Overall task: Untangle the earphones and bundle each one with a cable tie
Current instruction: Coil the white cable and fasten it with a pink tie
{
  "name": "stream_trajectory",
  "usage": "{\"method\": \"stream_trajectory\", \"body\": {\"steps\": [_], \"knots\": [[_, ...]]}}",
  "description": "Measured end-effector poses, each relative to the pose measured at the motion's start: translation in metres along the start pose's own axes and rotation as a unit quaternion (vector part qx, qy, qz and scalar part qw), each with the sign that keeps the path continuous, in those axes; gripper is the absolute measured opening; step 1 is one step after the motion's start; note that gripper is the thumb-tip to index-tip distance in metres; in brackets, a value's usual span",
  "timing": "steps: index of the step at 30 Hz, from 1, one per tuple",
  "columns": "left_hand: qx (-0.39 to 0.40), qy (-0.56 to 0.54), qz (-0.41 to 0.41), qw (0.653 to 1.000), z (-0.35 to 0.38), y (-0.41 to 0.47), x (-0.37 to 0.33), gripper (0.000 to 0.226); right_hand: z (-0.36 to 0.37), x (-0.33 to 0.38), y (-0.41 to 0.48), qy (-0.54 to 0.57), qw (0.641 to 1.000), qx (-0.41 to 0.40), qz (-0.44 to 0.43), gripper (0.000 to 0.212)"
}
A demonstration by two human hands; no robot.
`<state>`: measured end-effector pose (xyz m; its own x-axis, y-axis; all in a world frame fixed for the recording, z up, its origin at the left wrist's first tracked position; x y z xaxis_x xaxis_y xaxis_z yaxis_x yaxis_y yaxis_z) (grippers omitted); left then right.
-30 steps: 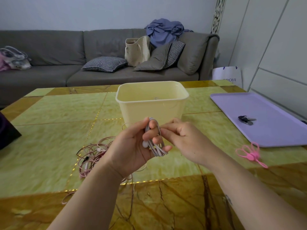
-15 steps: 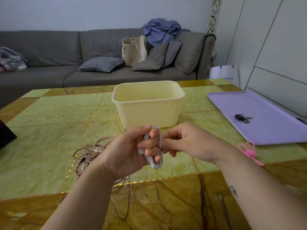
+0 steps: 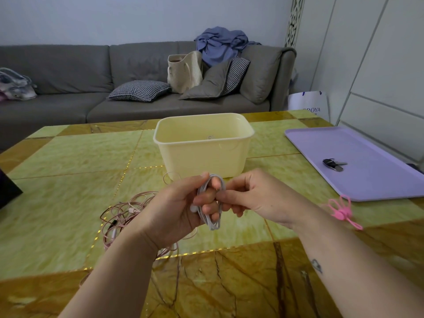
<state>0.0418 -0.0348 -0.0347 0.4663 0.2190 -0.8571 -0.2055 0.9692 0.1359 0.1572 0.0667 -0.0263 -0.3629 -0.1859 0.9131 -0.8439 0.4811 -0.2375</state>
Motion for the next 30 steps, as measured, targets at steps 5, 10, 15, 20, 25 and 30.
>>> {"method": "stream_trajectory", "body": {"steps": [5,10,15,20,25,30], "knots": [[-0.120,0.366,0.128,0.914,-0.006,0.004,-0.004,0.029,-0.004,-0.001,0.004,0.042,0.996,-0.077,0.010,0.013],[-0.126,0.461,0.136,0.868,-0.005,0.004,0.007,0.019,0.008,-0.008,0.009,0.146,0.986,-0.080,0.030,0.017],[-0.128,0.490,0.163,0.847,0.006,0.005,0.016,0.023,0.017,-0.010,0.011,0.162,0.984,-0.065,0.044,0.023],[-0.124,0.444,0.120,0.879,0.006,0.004,0.020,0.025,0.015,-0.010,0.009,0.127,0.988,-0.071,0.048,0.025],[-0.084,0.374,0.059,0.922,0.004,0.001,0.020,0.029,0.007,-0.011,0.007,0.033,0.996,-0.071,0.048,0.035],[-0.084,0.109,0.007,0.990,0.009,-0.002,0.022,0.032,0.003,-0.010,0.007,0.036,0.994,-0.083,0.054,0.025]]}}
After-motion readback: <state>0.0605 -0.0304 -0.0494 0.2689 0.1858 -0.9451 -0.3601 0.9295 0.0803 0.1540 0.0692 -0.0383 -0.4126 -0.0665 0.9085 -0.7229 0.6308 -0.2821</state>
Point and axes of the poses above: each hand's wrist, its own y-axis towards the middle knuckle, its own z-axis out of the palm, x = y × z, the point moved 2 cm from there along y, towards the middle knuckle, and after that the axes turned 13 degrees about z, right-handed, at the moved point
